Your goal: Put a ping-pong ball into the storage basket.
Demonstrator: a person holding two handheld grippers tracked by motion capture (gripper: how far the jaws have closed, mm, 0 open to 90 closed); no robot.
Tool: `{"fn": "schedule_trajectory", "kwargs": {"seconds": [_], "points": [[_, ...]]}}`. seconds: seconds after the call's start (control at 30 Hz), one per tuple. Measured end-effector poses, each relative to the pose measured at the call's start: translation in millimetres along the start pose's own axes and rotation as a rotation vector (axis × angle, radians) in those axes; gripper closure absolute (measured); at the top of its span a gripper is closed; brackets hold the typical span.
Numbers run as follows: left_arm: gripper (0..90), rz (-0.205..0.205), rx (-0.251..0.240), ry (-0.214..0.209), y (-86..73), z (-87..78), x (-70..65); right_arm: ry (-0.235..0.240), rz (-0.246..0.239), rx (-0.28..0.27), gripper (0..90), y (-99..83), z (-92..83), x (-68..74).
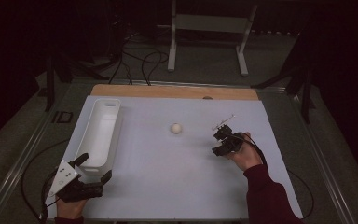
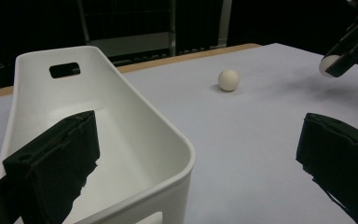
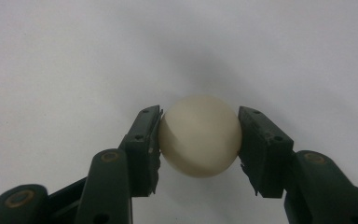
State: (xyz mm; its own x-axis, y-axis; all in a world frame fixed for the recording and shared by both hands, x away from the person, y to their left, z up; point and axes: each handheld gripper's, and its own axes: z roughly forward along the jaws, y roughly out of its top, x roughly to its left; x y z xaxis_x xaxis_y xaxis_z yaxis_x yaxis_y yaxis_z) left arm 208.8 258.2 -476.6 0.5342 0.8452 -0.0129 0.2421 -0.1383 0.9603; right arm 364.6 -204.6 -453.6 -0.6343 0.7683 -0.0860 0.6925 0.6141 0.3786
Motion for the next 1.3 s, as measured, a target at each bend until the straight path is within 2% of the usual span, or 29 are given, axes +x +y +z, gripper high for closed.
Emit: {"fn": "schedule_trajectory", "kwargs": {"seconds": [0.63,1.3], "points": [[0.0,-0.001,-0.001,-0.002,0.2,-0.3,-0.2,-0.001,-0.002,-0.026,50.4,7.6,-8.5,7.0],[0.0,0.001,0.0,-0.002,0.2,-0.4,-0.3,-0.004,-0.044,-0.055,50.4,20.5,-16.7,19.9]]}}
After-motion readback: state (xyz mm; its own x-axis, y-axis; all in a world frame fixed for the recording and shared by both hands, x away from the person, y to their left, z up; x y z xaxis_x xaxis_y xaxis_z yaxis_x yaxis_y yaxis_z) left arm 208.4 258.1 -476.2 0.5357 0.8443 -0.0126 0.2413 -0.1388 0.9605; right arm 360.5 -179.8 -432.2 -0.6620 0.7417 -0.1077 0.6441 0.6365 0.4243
